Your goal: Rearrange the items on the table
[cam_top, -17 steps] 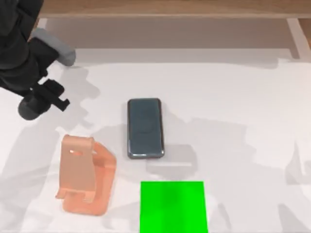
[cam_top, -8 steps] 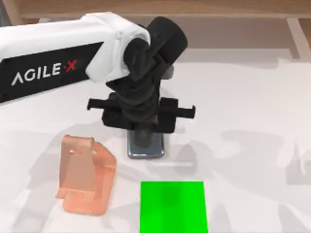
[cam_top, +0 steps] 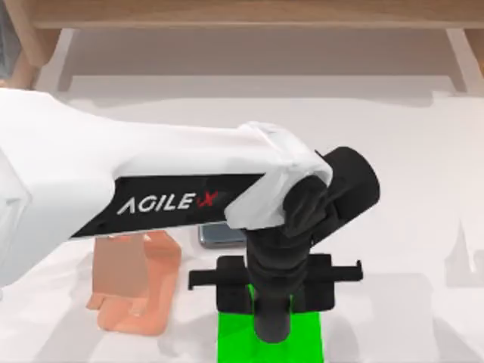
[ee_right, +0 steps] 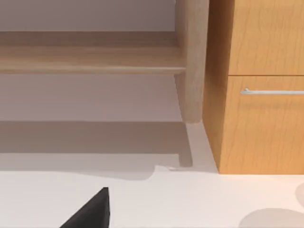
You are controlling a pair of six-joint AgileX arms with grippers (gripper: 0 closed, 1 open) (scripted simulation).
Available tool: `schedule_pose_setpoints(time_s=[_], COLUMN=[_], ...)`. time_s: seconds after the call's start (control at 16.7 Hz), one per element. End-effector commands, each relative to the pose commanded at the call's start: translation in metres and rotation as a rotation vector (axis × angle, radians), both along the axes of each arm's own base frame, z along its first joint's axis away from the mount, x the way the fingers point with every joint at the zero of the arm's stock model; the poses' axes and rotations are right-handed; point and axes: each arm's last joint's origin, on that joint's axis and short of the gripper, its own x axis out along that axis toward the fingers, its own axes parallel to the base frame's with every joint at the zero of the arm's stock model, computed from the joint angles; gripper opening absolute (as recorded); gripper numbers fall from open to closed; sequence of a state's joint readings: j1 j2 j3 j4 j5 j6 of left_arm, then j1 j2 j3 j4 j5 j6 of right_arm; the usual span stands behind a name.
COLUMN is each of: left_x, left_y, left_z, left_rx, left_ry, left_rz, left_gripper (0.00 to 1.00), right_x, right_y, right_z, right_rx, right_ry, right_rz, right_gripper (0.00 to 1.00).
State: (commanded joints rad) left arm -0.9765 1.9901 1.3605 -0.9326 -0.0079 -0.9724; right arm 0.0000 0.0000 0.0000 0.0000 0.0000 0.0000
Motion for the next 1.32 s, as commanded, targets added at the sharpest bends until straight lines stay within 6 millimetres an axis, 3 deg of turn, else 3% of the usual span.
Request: schedule_pose_setpoints(time_s=[0.84,1.32], left_x=[-0.003,-0.003], left_y=[-0.001,-0.001], left_z=[-0.012,-0.012], left_rx=[0.007,0.007], left_ry=[0.009,0.009], left_rz=[0.004,0.004], left_gripper=[0.00,0.60], right_x=[0.000,0.000], right_y=[0.000,0.000], right_z=[0.000,0.000], right_rx=[0.000,0.000], right_ry=[0.000,0.000], right_rz=[0.000,0.000], right_gripper=[1.00,1.00])
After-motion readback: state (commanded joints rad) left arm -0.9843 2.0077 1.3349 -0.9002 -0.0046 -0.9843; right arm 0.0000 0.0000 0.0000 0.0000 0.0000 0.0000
